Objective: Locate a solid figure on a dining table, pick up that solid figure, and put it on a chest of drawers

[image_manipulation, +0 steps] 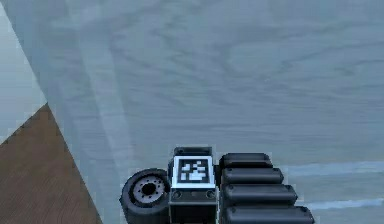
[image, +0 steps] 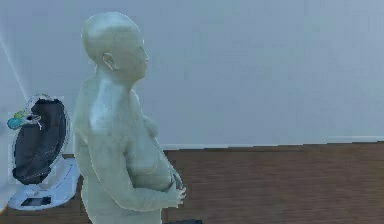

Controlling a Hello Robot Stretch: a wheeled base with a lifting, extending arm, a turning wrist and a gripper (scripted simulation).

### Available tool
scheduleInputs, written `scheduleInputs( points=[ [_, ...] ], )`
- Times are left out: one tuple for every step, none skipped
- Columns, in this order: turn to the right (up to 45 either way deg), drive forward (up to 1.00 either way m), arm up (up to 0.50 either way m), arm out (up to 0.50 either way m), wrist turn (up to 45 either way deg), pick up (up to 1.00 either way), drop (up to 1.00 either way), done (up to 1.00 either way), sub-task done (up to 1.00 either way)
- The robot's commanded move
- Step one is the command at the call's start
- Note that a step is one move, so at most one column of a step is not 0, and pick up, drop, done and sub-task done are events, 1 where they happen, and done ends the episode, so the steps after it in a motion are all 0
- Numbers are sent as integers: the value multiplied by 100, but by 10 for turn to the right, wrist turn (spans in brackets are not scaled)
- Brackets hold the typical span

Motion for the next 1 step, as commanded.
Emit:
scheduleInputs(
  points=[
    [30,0,0,0,0,0,0,0,0]
  ],
)
